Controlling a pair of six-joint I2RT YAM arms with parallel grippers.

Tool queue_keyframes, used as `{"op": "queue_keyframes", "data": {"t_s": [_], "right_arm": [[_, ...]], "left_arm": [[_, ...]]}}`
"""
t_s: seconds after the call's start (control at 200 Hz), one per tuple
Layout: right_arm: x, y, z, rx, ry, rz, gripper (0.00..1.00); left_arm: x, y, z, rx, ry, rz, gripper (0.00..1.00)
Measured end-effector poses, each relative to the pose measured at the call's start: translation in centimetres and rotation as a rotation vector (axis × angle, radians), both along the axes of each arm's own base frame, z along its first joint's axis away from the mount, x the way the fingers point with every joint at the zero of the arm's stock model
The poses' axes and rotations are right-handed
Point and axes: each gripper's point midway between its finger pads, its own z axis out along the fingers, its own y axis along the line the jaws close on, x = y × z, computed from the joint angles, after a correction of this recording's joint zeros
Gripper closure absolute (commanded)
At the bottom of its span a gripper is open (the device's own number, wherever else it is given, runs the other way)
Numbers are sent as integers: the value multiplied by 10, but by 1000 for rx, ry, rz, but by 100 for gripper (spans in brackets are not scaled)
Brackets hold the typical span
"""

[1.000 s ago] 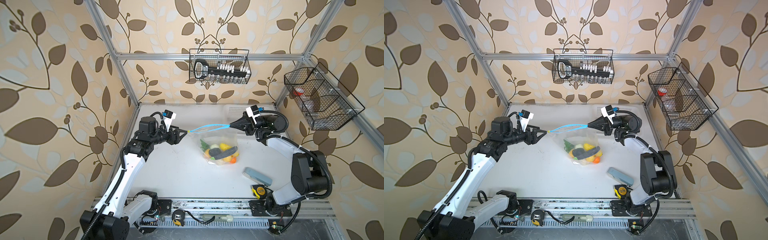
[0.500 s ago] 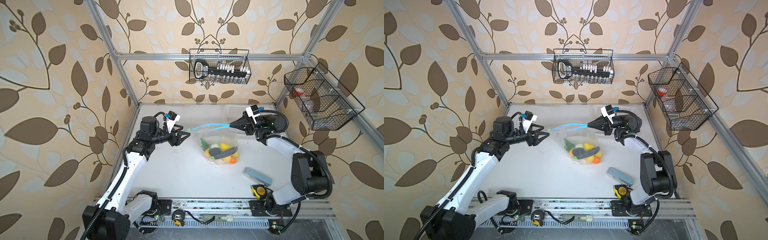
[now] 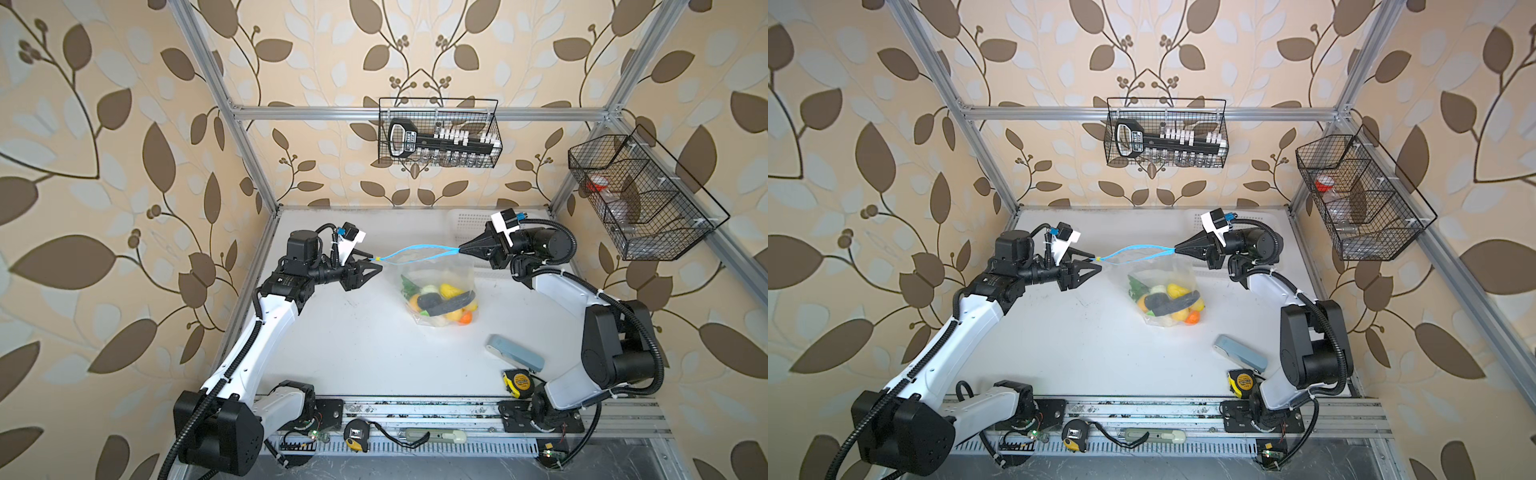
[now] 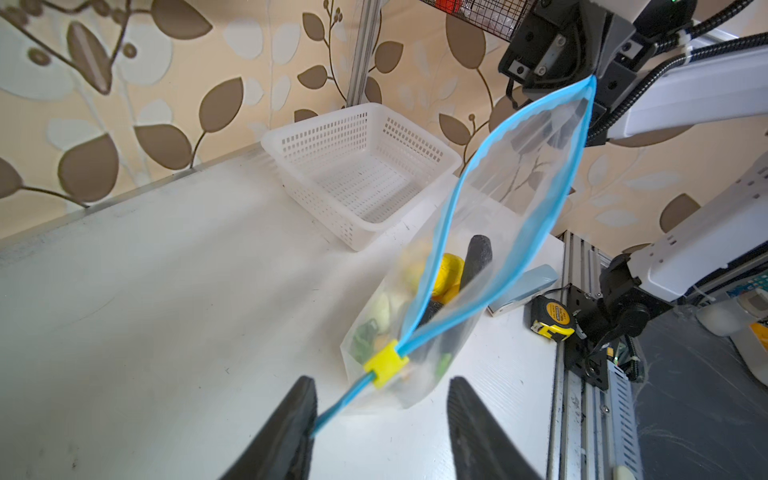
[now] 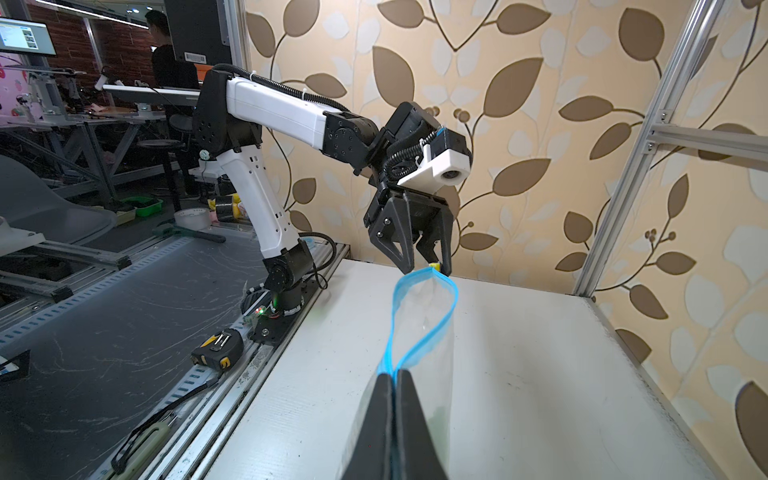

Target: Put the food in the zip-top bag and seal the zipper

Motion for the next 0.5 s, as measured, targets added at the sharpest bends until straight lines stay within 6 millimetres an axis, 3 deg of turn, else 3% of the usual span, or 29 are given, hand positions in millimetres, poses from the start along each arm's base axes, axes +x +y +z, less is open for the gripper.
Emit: {"op": "queue_keyframes", "data": {"t_s": [0.13, 0.29, 0.5], "right_arm": [[1, 0, -1, -1, 5, 0, 100], [2, 0, -2, -1, 8, 0, 100], [3, -1, 0, 0, 2, -4, 100]], "left_arm": [[-2, -1, 1, -5, -3, -13, 75], [-2, -1, 1, -8, 4, -14, 74], [-6, -1, 1, -10, 14, -16, 65]]}}
